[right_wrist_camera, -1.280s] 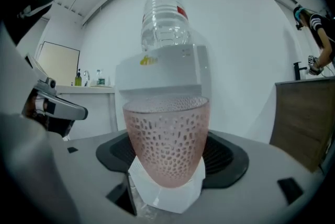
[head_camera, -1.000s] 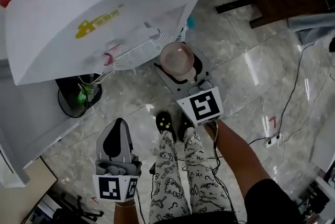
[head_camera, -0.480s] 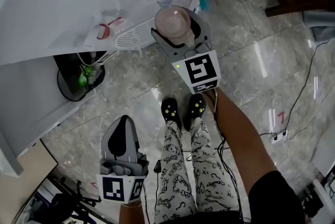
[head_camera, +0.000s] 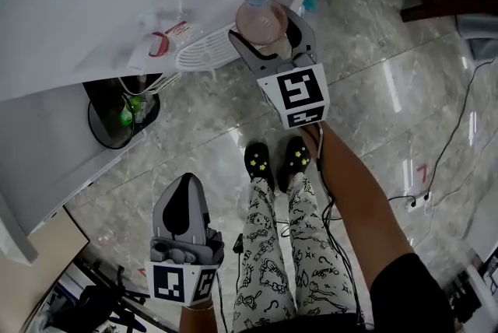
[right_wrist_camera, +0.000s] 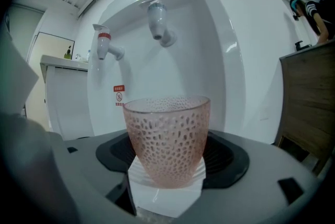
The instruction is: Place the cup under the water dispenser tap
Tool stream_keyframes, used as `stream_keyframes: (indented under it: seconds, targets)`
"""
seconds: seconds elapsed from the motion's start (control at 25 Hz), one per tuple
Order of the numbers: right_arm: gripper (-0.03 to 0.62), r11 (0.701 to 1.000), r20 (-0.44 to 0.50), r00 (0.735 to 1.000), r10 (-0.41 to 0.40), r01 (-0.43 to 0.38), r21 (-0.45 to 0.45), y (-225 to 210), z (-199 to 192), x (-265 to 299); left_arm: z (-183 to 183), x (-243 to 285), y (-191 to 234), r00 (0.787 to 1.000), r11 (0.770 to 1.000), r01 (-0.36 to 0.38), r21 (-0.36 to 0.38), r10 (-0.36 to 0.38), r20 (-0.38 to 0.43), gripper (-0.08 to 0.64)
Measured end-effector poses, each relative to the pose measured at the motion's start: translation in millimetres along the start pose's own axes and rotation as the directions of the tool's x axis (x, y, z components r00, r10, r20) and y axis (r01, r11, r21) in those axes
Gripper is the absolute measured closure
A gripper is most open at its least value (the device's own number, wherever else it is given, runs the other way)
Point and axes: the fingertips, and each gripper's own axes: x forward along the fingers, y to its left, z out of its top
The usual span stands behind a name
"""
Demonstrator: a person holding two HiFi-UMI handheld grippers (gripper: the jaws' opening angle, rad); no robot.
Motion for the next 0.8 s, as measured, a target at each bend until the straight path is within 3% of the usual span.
stream_keyframes:
  seconds: [0.56, 0.8]
  targets:
    - [0.247, 0.993, -0.051, 0.999, 0.009, -0.003, 0.116, 2.3, -4.9, 7.3, 3.1, 9.5, -11.0, 0.999, 0.997, 0.048, -0.067, -0.048, -0.008, 0.565]
    - [0.234, 0.993, -0.051, 0.998, 0.040, -0.034, 0.112, 11.4, -1.6, 6.2, 2.9, 7.6, -10.5, 0.999, 0.996, 0.042, -0.080, -0.043, -0.010, 0.565]
